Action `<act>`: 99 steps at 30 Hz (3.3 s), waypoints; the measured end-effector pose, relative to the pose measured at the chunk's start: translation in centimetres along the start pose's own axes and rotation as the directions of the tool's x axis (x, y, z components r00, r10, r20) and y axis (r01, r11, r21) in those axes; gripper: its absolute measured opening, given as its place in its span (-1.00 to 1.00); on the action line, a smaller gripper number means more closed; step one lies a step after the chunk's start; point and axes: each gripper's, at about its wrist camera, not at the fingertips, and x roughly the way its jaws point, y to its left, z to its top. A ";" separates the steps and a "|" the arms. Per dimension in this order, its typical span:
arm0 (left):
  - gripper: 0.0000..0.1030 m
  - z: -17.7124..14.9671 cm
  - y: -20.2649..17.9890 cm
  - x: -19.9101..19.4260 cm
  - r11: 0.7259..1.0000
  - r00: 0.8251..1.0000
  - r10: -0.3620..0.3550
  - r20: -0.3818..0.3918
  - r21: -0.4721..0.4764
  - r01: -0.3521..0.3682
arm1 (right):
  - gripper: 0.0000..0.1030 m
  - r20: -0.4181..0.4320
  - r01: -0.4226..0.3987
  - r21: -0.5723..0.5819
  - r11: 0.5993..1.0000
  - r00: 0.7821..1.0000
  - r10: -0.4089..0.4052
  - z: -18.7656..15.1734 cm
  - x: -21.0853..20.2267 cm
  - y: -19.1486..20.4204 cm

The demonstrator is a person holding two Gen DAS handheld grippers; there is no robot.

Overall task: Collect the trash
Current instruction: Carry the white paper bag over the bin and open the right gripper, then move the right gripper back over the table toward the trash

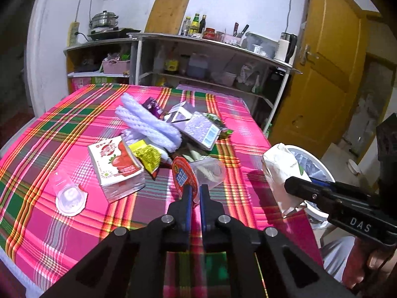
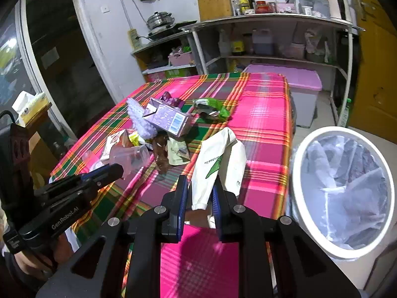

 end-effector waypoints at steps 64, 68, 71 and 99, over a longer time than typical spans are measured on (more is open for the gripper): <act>-0.86 0.9 -20.5 11.9 0.898 0.911 -0.302 -0.281 0.237 0.371 | -0.20 -0.010 0.242 0.329 0.913 0.967 -0.253 -4.2 -6.6 -17.7; -0.86 0.9 -19.9 10.7 0.903 0.915 -0.309 -0.258 0.222 0.368 | -0.20 0.020 0.237 0.306 0.922 0.967 -0.255 -4.0 -7.7 -16.5; -0.86 0.9 -19.3 9.3 0.906 0.921 -0.311 -0.235 0.219 0.362 | -0.20 0.035 0.234 0.283 0.930 0.967 -0.253 -3.8 -8.3 -15.4; -0.86 -0.4 -9.2 -0.3 0.970 0.983 -0.179 -0.051 0.157 0.185 | -0.20 0.037 0.076 0.052 0.996 0.996 -0.078 -2.8 -6.6 -5.1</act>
